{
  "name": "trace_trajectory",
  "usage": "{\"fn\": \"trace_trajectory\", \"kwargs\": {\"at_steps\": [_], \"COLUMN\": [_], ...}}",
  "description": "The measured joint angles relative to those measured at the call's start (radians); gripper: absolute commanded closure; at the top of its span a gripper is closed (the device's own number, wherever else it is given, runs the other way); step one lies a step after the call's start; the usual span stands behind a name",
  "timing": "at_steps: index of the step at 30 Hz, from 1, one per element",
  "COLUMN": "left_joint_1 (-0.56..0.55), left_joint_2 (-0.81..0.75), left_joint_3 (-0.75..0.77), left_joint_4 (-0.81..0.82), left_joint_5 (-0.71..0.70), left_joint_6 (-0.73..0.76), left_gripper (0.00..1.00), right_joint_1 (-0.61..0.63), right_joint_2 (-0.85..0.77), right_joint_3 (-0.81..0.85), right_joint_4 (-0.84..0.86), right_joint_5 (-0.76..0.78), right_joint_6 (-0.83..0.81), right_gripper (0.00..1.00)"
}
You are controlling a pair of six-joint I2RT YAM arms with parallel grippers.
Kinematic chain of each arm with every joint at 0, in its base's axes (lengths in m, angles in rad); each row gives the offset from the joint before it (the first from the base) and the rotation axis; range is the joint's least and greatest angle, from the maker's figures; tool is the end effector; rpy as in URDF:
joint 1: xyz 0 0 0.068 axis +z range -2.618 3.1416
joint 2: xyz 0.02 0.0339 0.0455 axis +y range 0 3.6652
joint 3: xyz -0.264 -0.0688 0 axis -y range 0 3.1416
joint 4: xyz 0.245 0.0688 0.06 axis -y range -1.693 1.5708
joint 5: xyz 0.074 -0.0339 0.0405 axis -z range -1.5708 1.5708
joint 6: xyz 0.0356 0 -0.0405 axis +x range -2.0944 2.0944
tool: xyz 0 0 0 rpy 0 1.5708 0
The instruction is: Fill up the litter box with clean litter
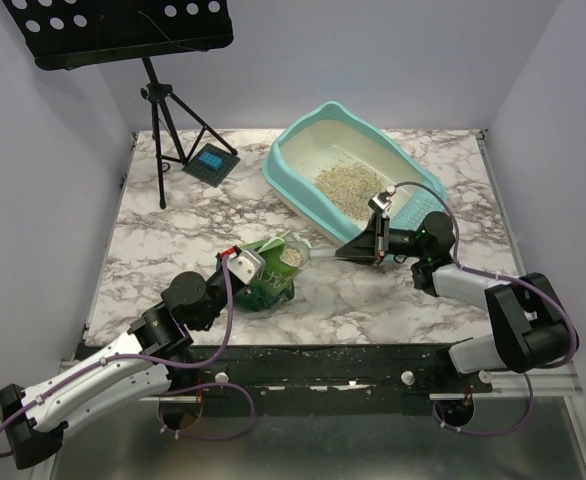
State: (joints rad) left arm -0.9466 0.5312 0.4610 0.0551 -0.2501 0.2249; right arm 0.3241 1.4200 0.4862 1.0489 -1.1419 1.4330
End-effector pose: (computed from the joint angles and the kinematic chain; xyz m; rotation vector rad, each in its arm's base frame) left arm 0.0945 -0.1161 0.2883 0.7128 1.4294 -0.3649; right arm 0.2385 0.1143 0.2234 -0.1410 2.0066 2.0787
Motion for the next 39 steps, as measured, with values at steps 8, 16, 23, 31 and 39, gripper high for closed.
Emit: {"fn": "trace_trajectory", "kwargs": {"at_steps": [8, 16, 23, 31, 39], "left_joint_1": [0.0, 0.0, 0.0, 0.0, 0.0], "left_joint_2": [0.0, -0.008, -0.016, -0.024, -0.031], "left_joint_3": [-0.006, -0.013, -0.019, -0.023, -0.025], "left_joint_4": [0.007, 0.011, 0.012, 0.013, 0.012], "left_joint_5": [0.006, 0.023, 0.034, 0.042, 0.042], "left_joint_6": [0.0, 0.0, 0.0, 0.0, 0.0], "left_gripper": [1.0, 1.0, 1.0, 1.0, 1.0], "right_joint_1": [-0.076, -0.133, -0.168, -0.189, -0.195], "right_joint_2": [-0.091, -0.196, -0.283, -0.376, -0.508], "right_joint_3": [-0.023, -0.068, -0.123, -0.151, -0.153], "right_joint_4": [-0.075, -0.193, -0.276, -0.341, -0.446], "right_joint_5": [-0.031, -0.052, -0.05, -0.045, -0.017], "right_joint_6": [-0.055, -0.126, -0.153, -0.151, -0.143], "right_gripper": [1.0, 1.0, 1.0, 1.0, 1.0]}}
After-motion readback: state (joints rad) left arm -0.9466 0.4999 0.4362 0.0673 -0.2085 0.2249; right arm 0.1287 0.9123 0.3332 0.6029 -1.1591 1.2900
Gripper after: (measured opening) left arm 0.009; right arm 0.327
